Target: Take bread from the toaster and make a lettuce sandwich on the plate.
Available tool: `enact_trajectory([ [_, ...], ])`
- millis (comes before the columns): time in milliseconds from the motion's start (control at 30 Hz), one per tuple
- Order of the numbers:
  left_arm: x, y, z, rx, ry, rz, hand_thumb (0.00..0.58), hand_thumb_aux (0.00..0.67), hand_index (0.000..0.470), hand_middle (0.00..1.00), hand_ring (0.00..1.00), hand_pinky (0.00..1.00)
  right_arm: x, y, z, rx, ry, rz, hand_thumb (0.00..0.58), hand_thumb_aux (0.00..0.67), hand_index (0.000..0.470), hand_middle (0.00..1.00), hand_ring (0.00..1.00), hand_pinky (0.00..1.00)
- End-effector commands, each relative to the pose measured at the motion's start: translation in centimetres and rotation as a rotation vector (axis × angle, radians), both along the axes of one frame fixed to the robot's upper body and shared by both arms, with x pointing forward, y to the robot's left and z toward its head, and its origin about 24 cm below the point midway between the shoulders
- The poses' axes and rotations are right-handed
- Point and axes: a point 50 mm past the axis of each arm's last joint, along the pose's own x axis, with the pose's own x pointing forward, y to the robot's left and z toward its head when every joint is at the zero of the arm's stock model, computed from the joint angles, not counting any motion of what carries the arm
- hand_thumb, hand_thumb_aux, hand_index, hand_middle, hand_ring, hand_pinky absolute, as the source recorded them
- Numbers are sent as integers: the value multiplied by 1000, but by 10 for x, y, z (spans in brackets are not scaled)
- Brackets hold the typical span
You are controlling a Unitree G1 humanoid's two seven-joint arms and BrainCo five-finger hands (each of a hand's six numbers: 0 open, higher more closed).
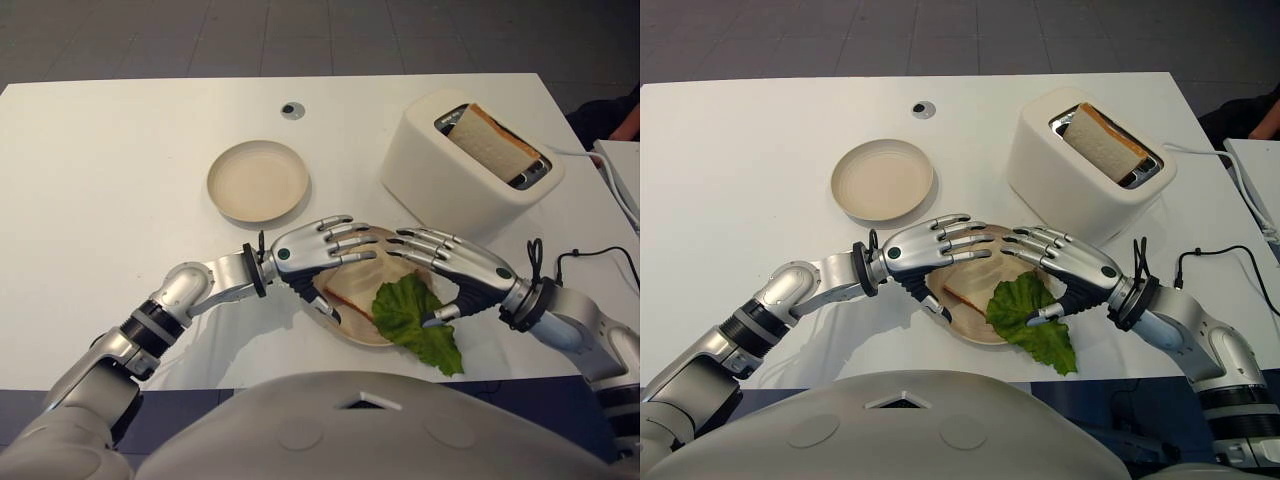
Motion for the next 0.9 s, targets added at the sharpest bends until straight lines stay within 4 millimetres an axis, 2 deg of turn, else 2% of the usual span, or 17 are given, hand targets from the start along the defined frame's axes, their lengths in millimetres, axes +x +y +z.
enact_trajectory([
  [33, -1, 1, -1, 8, 13, 9, 0, 0, 0, 0, 0, 0, 0, -4, -7, -37, -7, -10, 205, 131, 92, 0, 0, 0],
  [67, -1, 0, -2, 8, 14, 8, 0, 0, 0, 0, 0, 0, 2, -5, -7, -37, -23, -16, 377, 273, 192, 0, 0, 0],
  [100, -1, 0, -2, 7, 15, 8, 0, 0, 0, 0, 0, 0, 4, -5, -7, -36, -37, -20, 449, 352, 247, 0, 0, 0],
  [200, 0, -1, -2, 9, 16, 7, 0, 0, 0, 0, 0, 0, 8, -4, -7, -31, -72, -28, 523, 460, 323, 0, 0, 0],
  [233, 0, -1, -2, 10, 16, 7, 0, 0, 0, 0, 0, 0, 9, -3, -7, -25, -79, -26, 553, 525, 369, 0, 0, 0],
  [267, 0, -1, -2, 11, 17, 7, 0, 0, 0, 0, 0, 0, 9, -1, -7, -17, -85, -22, 570, 581, 407, 0, 0, 0],
  [367, 0, -1, -2, 12, 18, 5, 0, 0, 0, 0, 0, 0, 9, 3, -8, -5, -88, -9, 580, 670, 470, 0, 0, 0],
  [700, 0, -1, -3, 15, 20, 8, 0, 0, 0, 0, 0, 0, 6, 2, -11, 3, -58, -10, 580, 670, 470, 0, 0, 0],
  [733, 0, -1, -3, 15, 20, 8, 0, 0, 0, 0, 0, 0, 7, 0, -11, -1, -55, -19, 570, 581, 407, 0, 0, 0],
  [767, 0, -1, -3, 16, 21, 6, 0, 0, 0, 0, 0, 0, 7, -1, -11, -7, -54, -26, 0, 0, 0, 0, 0, 0],
  [900, -1, -1, -3, 17, 21, 1, 0, 0, 0, 0, 0, 0, 8, -6, -14, -31, -35, -43, 0, 0, 0, 0, 0, 0],
])
